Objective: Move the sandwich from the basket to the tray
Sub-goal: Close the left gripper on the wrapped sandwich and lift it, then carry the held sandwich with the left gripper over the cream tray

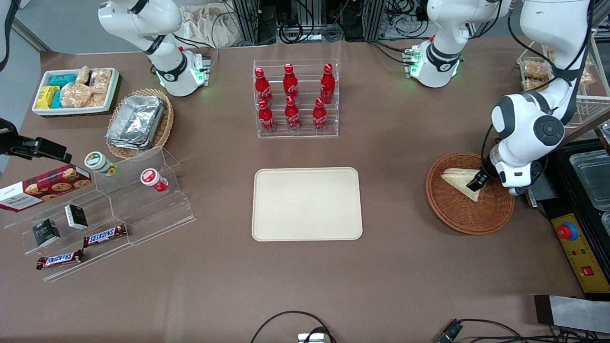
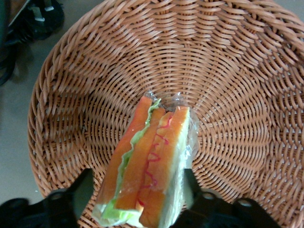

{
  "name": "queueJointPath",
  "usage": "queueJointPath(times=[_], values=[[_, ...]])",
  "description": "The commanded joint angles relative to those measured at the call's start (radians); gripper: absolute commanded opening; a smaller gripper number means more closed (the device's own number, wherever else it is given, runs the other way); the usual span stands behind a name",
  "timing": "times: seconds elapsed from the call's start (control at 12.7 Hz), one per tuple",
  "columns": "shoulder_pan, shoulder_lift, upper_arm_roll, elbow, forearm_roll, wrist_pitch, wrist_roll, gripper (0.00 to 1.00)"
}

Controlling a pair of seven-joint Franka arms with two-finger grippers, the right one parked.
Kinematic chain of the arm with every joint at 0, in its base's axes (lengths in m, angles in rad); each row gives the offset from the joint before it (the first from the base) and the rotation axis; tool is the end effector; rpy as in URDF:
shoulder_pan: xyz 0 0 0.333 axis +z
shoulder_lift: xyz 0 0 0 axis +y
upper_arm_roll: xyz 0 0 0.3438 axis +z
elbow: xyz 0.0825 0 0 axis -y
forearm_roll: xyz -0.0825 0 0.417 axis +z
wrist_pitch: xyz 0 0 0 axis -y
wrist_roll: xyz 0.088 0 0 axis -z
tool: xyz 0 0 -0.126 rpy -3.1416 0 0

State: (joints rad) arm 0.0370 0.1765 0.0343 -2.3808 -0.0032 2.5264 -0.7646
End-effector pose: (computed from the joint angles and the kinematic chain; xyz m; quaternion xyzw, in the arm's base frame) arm 0.5231 0.0377 0.2261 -0.9134 -0.4068 0.0138 0.0072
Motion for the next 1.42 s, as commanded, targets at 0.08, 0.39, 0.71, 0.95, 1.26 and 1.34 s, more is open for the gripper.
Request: queueJointPath(times=[0.08,0.39,0.71,0.95,1.26,1.34], values=[[0.003,-0.043,-0.001,-0.031,0.012,0.015,-0.019,0.21],[0.001,-0.081,-0.002,-0.011,0.012,-0.043,-0.006,0.18],[-0.015,-0.100,-0.014,0.145,0.040,-0.269,-0.007,0.21],[-0.035,-0.094,-0.100,0.270,0.113,-0.417,-0.010,0.23],[-0.035,-0.103,-0.235,0.302,0.190,-0.448,0.089,0.26],[-0.035,-0.110,-0.255,0.302,0.190,-0.448,0.123,0.26]])
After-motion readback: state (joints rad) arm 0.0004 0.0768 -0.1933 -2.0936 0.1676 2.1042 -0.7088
